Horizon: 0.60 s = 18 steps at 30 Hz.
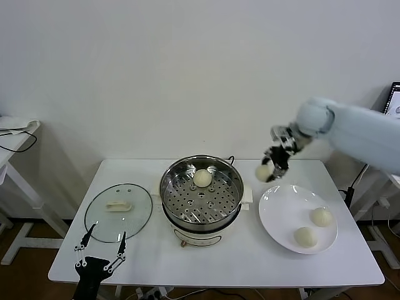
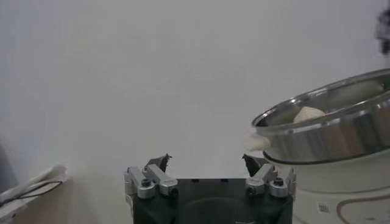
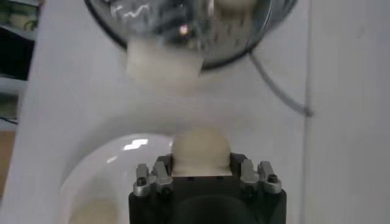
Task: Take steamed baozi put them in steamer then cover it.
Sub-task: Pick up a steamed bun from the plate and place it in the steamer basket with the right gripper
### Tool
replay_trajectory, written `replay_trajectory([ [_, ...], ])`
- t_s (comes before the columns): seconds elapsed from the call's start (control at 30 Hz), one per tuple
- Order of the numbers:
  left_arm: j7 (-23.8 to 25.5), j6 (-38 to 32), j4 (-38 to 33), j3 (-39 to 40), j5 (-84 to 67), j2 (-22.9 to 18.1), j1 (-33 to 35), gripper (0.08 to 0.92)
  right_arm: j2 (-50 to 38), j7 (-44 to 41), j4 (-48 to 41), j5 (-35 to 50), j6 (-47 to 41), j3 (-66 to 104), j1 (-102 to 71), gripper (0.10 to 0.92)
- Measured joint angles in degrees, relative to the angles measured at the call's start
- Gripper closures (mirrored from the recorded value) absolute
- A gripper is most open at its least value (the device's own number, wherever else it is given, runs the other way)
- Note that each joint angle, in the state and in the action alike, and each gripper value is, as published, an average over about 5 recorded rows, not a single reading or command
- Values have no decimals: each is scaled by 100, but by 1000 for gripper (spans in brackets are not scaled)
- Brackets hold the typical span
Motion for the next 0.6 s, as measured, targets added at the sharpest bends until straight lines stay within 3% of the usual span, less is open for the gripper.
replay_trajectory([
  [0.6, -24, -27, -28, 19, 1, 1, -75, 177, 2081, 816, -88, 1153, -664, -801, 163, 387],
])
